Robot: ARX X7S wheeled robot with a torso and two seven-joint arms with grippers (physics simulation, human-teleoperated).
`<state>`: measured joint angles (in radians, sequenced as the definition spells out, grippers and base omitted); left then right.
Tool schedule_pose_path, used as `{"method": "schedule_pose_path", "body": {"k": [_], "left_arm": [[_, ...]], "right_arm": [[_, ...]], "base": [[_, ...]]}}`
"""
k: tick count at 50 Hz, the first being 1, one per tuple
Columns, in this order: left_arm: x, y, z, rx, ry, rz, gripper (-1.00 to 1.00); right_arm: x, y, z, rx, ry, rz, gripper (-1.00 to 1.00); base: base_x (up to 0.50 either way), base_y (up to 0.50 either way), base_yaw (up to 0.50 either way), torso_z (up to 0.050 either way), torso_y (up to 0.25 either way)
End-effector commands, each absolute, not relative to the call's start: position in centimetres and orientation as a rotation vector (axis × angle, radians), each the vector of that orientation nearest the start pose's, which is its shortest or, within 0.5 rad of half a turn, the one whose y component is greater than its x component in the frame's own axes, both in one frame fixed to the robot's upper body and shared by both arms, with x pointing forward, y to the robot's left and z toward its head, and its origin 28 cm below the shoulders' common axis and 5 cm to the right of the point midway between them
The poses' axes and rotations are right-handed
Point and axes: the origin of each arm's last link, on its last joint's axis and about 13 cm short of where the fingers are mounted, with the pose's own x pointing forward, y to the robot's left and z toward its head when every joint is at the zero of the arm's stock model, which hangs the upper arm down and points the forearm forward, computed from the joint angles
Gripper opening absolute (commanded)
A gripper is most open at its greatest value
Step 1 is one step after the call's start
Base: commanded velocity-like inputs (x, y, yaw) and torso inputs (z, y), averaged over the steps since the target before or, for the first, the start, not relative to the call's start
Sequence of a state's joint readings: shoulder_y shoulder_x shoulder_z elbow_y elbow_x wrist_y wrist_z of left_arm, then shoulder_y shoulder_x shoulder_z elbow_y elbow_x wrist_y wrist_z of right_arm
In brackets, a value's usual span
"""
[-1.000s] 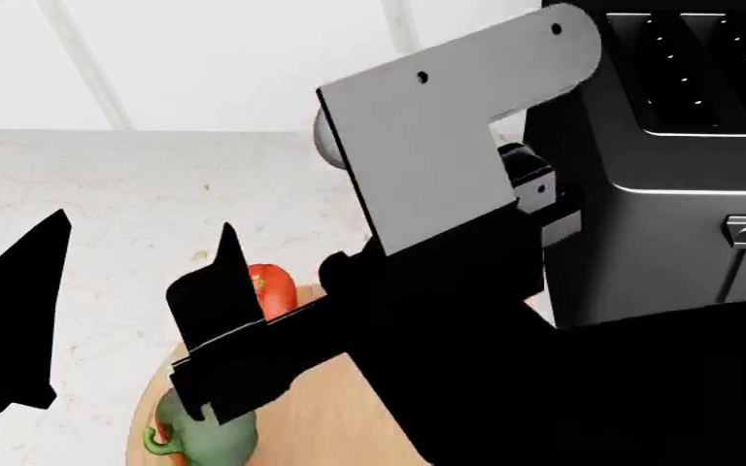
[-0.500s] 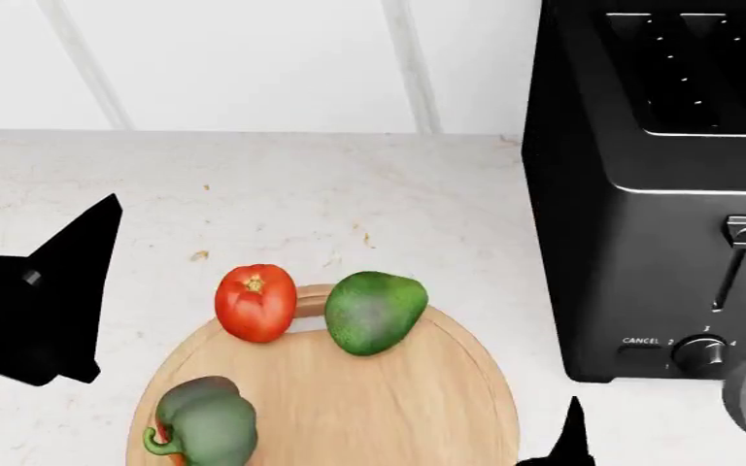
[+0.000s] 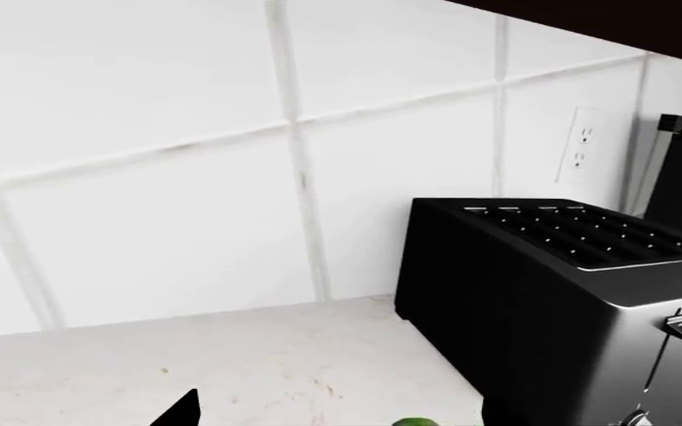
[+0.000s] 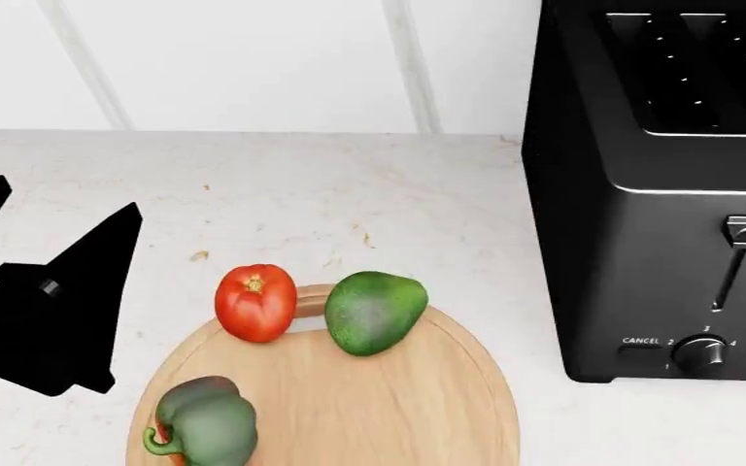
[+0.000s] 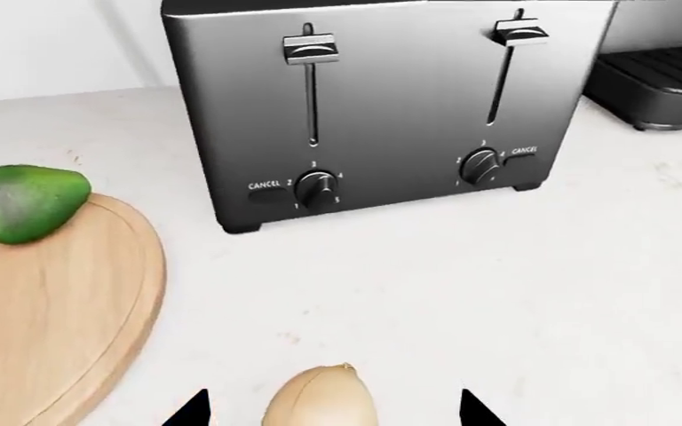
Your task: Place the avocado, onion, tomato and bell pepper on the cutting board.
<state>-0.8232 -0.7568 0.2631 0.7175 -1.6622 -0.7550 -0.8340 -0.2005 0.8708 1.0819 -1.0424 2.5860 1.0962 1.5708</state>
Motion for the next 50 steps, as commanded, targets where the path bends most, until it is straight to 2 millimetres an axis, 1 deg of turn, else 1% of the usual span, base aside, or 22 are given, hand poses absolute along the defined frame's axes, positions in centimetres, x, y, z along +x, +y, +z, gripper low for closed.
{"method": "schedule_pose_path", "body": {"k": [1, 11, 21, 38, 50], "left_arm": [[19.4, 21.8, 26.6, -0.14, -0.04, -0.415, 1.0], [19.0, 21.8, 26.8, -0.135, -0.034, -0.416, 1.0], [18.6, 21.9, 27.0, -0.127, -0.029, -0.412, 1.0], [18.3, 22.1, 27.0, -0.126, -0.022, -0.402, 1.0], [18.0, 22.1, 26.9, -0.128, -0.023, -0.398, 1.0]], "right_arm": [[3.3, -16.5, 22.1, 0.09, 0.397, -0.322, 1.0], [4.9, -15.6, 20.8, 0.098, 0.426, -0.298, 1.0], [6.0, -15.8, 19.5, 0.116, 0.446, -0.29, 1.0], [8.6, -15.9, 17.3, 0.124, 0.479, -0.262, 1.0], [9.2, -16.1, 16.0, 0.145, 0.513, -0.261, 1.0]], "base": [[0.0, 0.0, 0.0, 0.0, 0.0], [0.0, 0.0, 0.0, 0.0, 0.0], [0.0, 0.0, 0.0, 0.0, 0.0], [0.0, 0.0, 0.0, 0.0, 0.0], [0.0, 0.0, 0.0, 0.0, 0.0]]}}
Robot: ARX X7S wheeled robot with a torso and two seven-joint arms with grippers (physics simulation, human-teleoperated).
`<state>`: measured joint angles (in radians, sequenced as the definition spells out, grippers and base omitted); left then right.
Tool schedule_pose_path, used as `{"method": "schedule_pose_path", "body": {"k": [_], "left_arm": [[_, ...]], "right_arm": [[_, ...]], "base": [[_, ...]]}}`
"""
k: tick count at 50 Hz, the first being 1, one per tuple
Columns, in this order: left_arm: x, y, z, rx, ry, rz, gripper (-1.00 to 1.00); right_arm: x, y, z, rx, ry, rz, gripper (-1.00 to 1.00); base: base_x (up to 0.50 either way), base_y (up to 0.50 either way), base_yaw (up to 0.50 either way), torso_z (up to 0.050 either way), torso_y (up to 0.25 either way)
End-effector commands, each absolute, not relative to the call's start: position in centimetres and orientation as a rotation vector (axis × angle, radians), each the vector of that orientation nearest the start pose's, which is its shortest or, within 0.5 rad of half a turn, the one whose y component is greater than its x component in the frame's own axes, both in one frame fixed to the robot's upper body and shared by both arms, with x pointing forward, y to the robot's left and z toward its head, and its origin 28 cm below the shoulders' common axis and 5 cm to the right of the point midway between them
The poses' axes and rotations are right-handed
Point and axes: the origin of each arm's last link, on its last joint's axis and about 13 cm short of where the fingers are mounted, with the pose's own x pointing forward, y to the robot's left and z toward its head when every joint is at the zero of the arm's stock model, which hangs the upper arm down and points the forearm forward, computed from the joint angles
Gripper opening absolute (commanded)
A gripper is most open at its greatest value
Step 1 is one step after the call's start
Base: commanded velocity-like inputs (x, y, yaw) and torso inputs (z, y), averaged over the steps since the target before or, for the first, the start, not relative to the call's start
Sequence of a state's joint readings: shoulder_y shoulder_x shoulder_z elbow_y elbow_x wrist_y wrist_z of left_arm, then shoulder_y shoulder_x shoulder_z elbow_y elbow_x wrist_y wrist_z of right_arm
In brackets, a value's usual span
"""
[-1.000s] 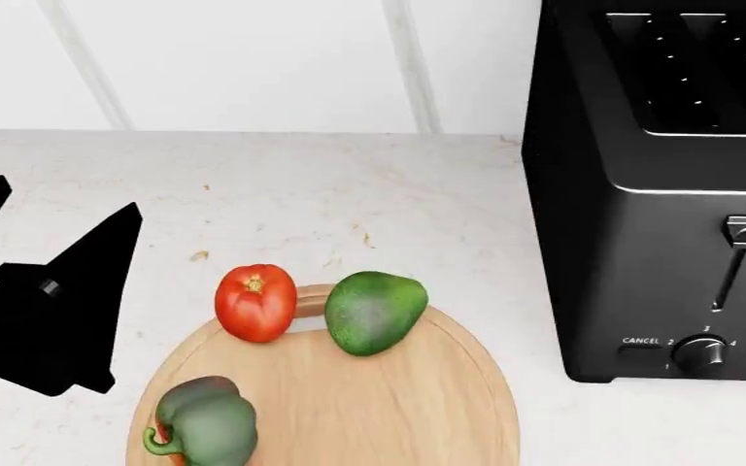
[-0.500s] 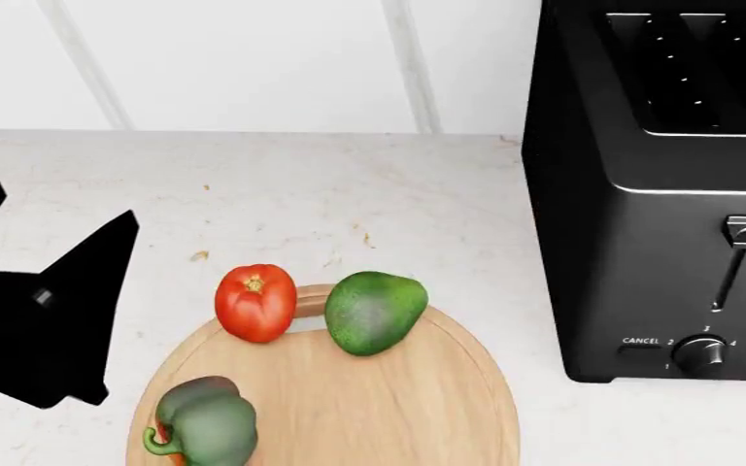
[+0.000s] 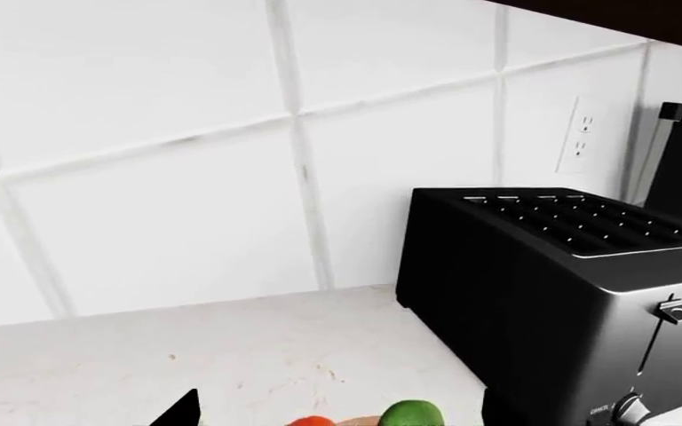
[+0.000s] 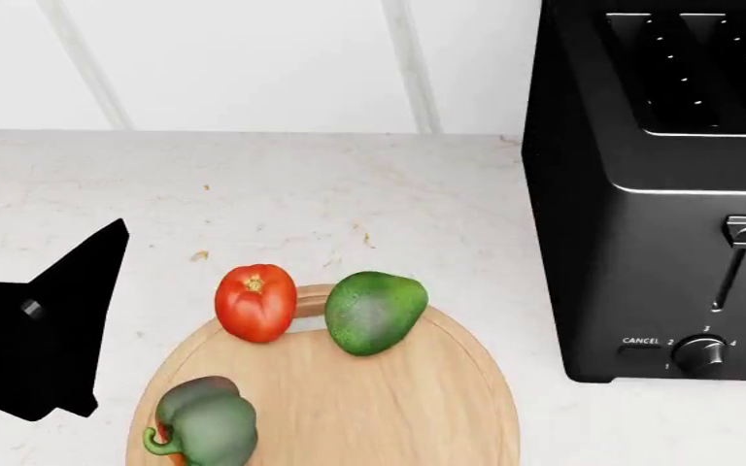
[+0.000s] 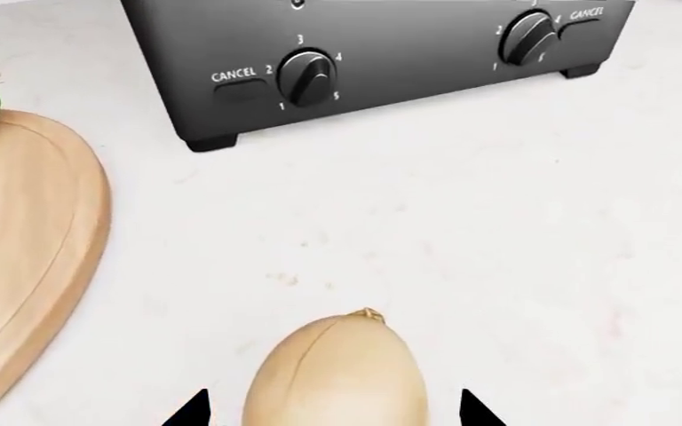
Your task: Place the avocado, onion, tomato and bell pepper on the cutting board.
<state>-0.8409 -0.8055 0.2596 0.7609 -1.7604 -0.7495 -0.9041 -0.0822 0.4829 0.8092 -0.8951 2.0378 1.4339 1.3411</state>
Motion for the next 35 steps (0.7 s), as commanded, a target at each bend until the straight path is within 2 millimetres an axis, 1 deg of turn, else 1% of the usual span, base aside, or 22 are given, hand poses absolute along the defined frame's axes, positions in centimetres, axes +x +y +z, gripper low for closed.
{"method": "schedule_pose_path", "body": {"k": [1, 16, 23, 24, 35], "left_arm": [[17.9, 22.1, 26.9, -0.128, -0.022, -0.397, 1.0], [17.8, 22.1, 27.0, -0.125, -0.022, -0.402, 1.0], [17.7, 22.1, 27.1, -0.123, -0.02, -0.403, 1.0], [17.7, 22.2, 27.2, -0.123, -0.021, -0.403, 1.0], [17.5, 22.2, 27.3, -0.123, -0.021, -0.4, 1.0]], "right_arm": [[9.2, -16.1, 15.9, 0.148, 0.515, -0.265, 1.0], [10.1, -16.6, 14.0, 0.164, 0.555, -0.274, 1.0], [10.1, -16.4, 13.7, 0.174, 0.569, -0.267, 1.0], [10.1, -16.4, 13.7, 0.176, 0.573, -0.27, -1.0], [9.8, -16.4, 14.5, 0.18, 0.556, -0.276, -1.0]], "base": [[0.0, 0.0, 0.0, 0.0, 0.0], [0.0, 0.0, 0.0, 0.0, 0.0], [0.0, 0.0, 0.0, 0.0, 0.0], [0.0, 0.0, 0.0, 0.0, 0.0], [0.0, 0.0, 0.0, 0.0, 0.0]]}}
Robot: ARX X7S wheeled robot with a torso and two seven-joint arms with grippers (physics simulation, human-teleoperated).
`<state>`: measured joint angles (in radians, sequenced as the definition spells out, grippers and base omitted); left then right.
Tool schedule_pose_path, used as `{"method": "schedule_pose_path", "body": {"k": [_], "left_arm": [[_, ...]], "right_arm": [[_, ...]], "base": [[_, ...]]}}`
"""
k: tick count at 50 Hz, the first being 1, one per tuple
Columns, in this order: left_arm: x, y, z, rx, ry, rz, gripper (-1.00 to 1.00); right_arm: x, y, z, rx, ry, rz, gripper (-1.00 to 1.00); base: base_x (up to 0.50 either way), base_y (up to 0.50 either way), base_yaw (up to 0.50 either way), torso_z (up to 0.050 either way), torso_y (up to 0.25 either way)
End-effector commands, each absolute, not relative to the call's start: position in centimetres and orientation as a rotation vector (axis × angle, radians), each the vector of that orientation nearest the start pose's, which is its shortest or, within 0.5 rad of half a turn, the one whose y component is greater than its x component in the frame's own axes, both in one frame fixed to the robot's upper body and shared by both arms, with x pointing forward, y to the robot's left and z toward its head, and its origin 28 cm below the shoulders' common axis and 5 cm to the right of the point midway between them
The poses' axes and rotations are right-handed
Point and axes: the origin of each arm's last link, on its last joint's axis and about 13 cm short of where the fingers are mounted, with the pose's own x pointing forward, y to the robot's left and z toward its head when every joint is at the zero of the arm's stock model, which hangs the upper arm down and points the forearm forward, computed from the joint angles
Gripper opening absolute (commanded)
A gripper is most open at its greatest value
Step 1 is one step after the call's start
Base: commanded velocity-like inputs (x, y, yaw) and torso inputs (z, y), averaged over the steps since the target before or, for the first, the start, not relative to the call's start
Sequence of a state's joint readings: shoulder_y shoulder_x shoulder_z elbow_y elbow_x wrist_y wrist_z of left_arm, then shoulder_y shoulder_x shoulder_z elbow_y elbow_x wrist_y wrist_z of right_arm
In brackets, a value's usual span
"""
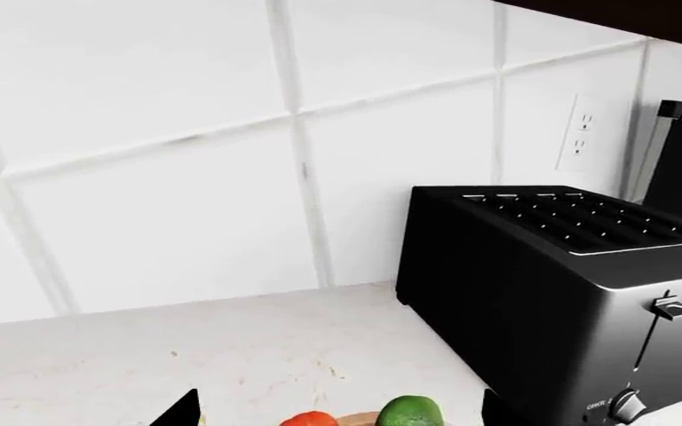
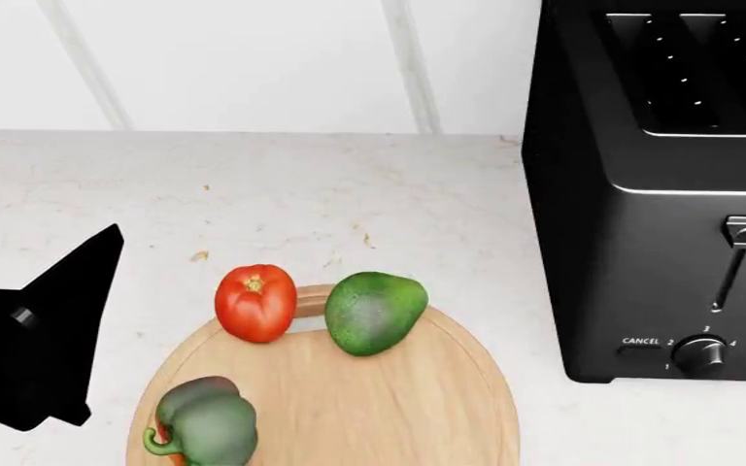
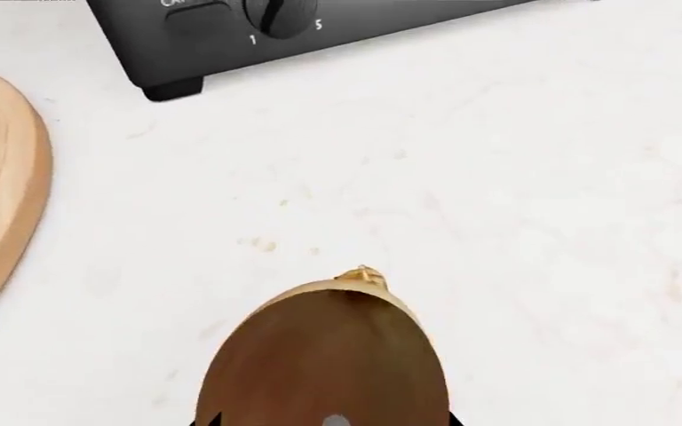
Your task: Place the avocado, onion, tomato and bell pepper on the cutting board.
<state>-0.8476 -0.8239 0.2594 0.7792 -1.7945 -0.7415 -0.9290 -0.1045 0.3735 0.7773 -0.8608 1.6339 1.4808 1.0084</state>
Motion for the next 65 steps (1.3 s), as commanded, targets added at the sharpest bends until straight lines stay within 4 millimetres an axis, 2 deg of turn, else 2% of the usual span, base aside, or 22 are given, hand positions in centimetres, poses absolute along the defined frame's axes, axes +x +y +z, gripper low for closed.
{"method": "schedule_pose_path", "body": {"k": [1, 3, 6, 9, 13, 20, 34, 44, 50, 58, 65], "left_arm": [[17.5, 22.2, 27.2, -0.124, -0.021, -0.4, 1.0], [17.6, 22.2, 27.2, -0.125, -0.02, -0.399, 1.0], [17.6, 22.2, 27.3, -0.128, -0.024, -0.398, 1.0], [17.7, 22.1, 27.2, -0.128, -0.027, -0.399, 1.0], [17.7, 22.0, 27.3, -0.132, -0.035, -0.402, 1.0], [18.4, 21.8, 27.0, -0.138, -0.045, -0.398, 1.0], [18.3, 21.5, 26.5, -0.152, -0.049, -0.379, 1.0], [17.6, 21.4, 26.8, -0.151, -0.051, -0.363, 1.0], [17.2, 21.6, 26.9, -0.149, -0.051, -0.356, 1.0], [17.0, 22.0, 27.0, -0.144, -0.046, -0.345, 1.0], [17.0, 22.2, 27.0, -0.141, -0.04, -0.342, 1.0]], "right_arm": [[9.7, -16.4, 14.7, 0.176, 0.548, -0.274, -1.0], [9.7, -16.3, 15.6, 0.164, 0.519, -0.267, -1.0], [9.3, -16.0, 18.4, 0.031, 0.405, -0.232, -1.0], [8.7, -15.6, 21.6, 0.004, 0.333, -0.169, -1.0], [8.3, -14.9, 24.4, -0.025, 0.279, -0.088, -1.0], [8.8, -13.6, 26.8, -0.042, 0.242, 0.041, -1.0], [12.7, -11.6, 28.3, -0.145, 0.229, 0.248, -1.0], [16.0, -10.6, 28.2, -0.146, 0.251, 0.347, -1.0], [17.0, -9.6, 28.0, -0.123, 0.251, 0.408, -1.0], [18.2, -8.5, 26.7, -0.067, 0.277, 0.463, -1.0], [18.2, -8.5, 24.8, -0.012, 0.329, 0.463, -1.0]], "base": [[0.0, 0.0, 0.0, 0.0, 0.0], [0.0, 0.0, 0.0, 0.0, 0.0], [0.0, 0.0, 0.0, 0.0, 0.0], [0.0, 0.0, 0.0, 0.0, 0.0], [0.0, 0.0, 0.0, 0.0, 0.0], [0.0, 0.0, 0.0, 0.0, 0.0], [0.0, 0.0, 0.0, 0.0, 0.0], [0.0, 0.0, 0.0, 0.0, 0.0], [0.0, 0.0, 0.0, 0.0, 0.0], [0.0, 0.0, 0.0, 0.0, 0.0], [0.0, 0.0, 0.0, 0.0, 0.0]]}}
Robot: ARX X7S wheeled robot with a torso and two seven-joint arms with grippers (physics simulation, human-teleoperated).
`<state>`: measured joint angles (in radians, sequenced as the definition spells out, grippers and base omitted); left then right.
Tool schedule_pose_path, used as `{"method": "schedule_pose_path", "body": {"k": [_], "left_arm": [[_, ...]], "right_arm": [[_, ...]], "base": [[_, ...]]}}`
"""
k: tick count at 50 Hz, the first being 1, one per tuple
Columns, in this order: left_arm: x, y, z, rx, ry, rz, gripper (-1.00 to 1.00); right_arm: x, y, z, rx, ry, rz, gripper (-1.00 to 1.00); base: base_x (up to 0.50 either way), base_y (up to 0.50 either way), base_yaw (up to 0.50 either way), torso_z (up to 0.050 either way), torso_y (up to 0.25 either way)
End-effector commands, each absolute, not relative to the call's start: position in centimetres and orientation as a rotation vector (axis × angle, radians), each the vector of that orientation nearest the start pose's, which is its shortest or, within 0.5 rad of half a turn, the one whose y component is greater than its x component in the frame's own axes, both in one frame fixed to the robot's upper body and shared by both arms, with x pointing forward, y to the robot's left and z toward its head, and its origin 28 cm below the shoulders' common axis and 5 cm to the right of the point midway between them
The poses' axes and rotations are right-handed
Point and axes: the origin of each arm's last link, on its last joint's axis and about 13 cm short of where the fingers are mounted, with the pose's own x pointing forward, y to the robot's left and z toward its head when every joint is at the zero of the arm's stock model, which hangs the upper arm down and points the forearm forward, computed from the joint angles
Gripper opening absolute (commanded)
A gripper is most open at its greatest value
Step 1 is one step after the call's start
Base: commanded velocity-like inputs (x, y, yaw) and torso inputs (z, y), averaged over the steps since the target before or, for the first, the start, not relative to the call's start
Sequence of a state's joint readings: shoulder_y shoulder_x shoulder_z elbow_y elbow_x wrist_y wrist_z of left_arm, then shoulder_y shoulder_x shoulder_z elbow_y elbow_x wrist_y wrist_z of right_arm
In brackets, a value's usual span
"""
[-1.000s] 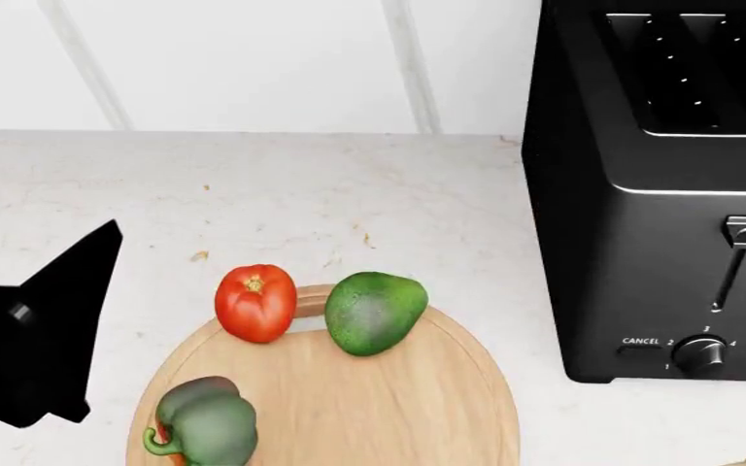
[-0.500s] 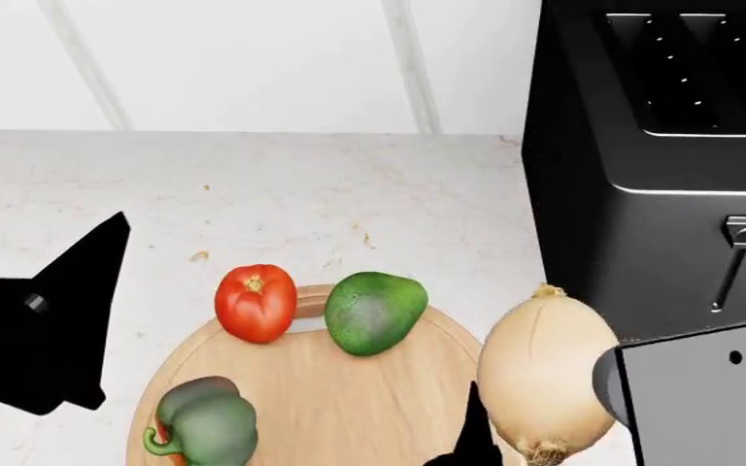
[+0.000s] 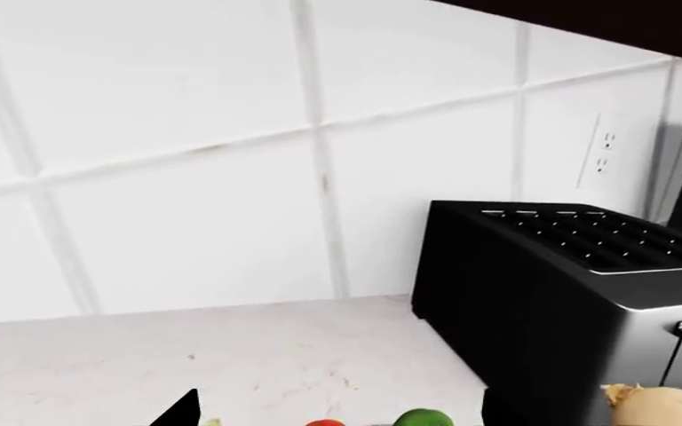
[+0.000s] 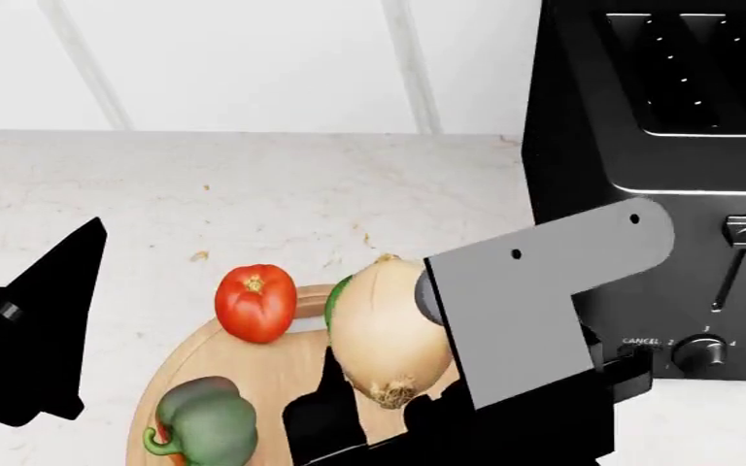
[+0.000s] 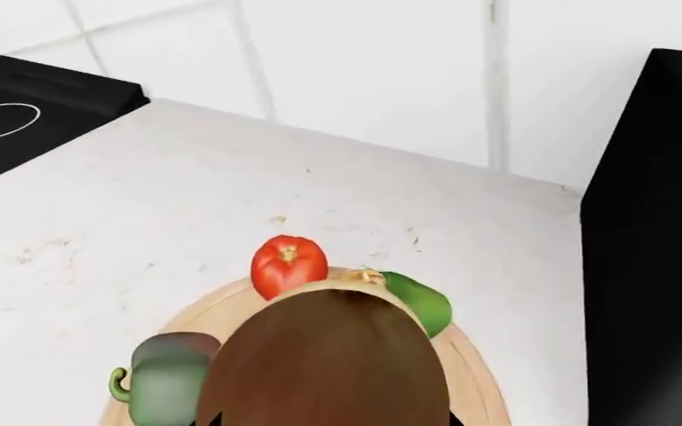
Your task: Place the avocado, onion, tomato and bell pepper on the cutting board.
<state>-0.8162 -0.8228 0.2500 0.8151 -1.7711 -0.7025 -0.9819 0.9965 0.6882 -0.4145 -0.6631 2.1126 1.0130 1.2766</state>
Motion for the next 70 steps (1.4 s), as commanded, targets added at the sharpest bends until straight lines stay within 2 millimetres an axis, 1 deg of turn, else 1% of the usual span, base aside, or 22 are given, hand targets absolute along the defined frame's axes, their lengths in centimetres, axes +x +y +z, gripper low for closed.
{"method": "schedule_pose_path", "body": {"k": [1, 13, 24, 34, 45, 46, 51, 58, 63, 68, 70], "left_arm": [[16.9, 22.3, 27.0, -0.14, -0.039, -0.342, 1.0], [16.7, 22.3, 27.0, -0.138, -0.029, -0.342, 1.0], [16.6, 22.2, 27.0, -0.138, -0.023, -0.342, 1.0], [16.6, 22.2, 27.0, -0.138, -0.02, -0.341, 1.0], [16.7, 22.2, 27.1, -0.137, -0.021, -0.343, 1.0], [16.7, 22.2, 27.1, -0.138, -0.021, -0.343, 1.0], [16.7, 22.2, 26.9, -0.138, -0.019, -0.342, 1.0], [16.8, 22.3, 26.8, -0.141, -0.018, -0.34, 1.0], [16.8, 22.2, 26.8, -0.143, -0.018, -0.339, 1.0], [16.9, 22.3, 26.7, -0.143, -0.018, -0.336, 1.0], [16.9, 22.3, 26.7, -0.144, -0.019, -0.335, 1.0]], "right_arm": [[18.2, -8.5, 24.6, -0.004, 0.337, 0.461, -1.0], [18.0, -8.8, 21.9, 0.069, 0.406, 0.436, -1.0], [18.6, -8.9, 19.5, 0.097, 0.466, 0.411, -1.0], [18.8, -8.9, 18.5, 0.106, 0.491, 0.405, -1.0], [19.0, -8.8, 18.4, 0.106, 0.491, 0.406, -1.0], [19.0, -8.8, 18.5, 0.105, 0.487, 0.408, 1.0], [19.0, -8.8, 18.9, 0.1, 0.468, 0.401, 1.0], [18.6, -8.8, 20.8, 0.075, 0.392, 0.399, 1.0], [17.8, -8.9, 23.2, 0.043, 0.298, 0.387, 1.0], [15.9, -9.2, 27.1, -0.003, 0.166, 0.36, 1.0], [15.1, -9.6, 29.1, -0.023, 0.098, 0.327, 1.0]], "base": [[0.0, 0.0, 0.0, 0.0, 0.0], [0.0, 0.0, 0.0, 0.0, 0.0], [0.0, 0.0, 0.0, 0.0, 0.0], [0.0, 0.0, 0.0, 0.0, 0.0], [0.0, 0.0, 0.0, 0.0, 0.0], [0.0, 0.0, 0.0, 0.0, 0.0], [0.0, 0.0, 0.0, 0.0, 0.0], [0.0, 0.0, 0.0, 0.0, 0.0], [0.0, 0.0, 0.0, 0.0, 0.0], [0.0, 0.0, 0.0, 0.0, 0.0], [0.0, 0.0, 0.0, 0.0, 0.0]]}}
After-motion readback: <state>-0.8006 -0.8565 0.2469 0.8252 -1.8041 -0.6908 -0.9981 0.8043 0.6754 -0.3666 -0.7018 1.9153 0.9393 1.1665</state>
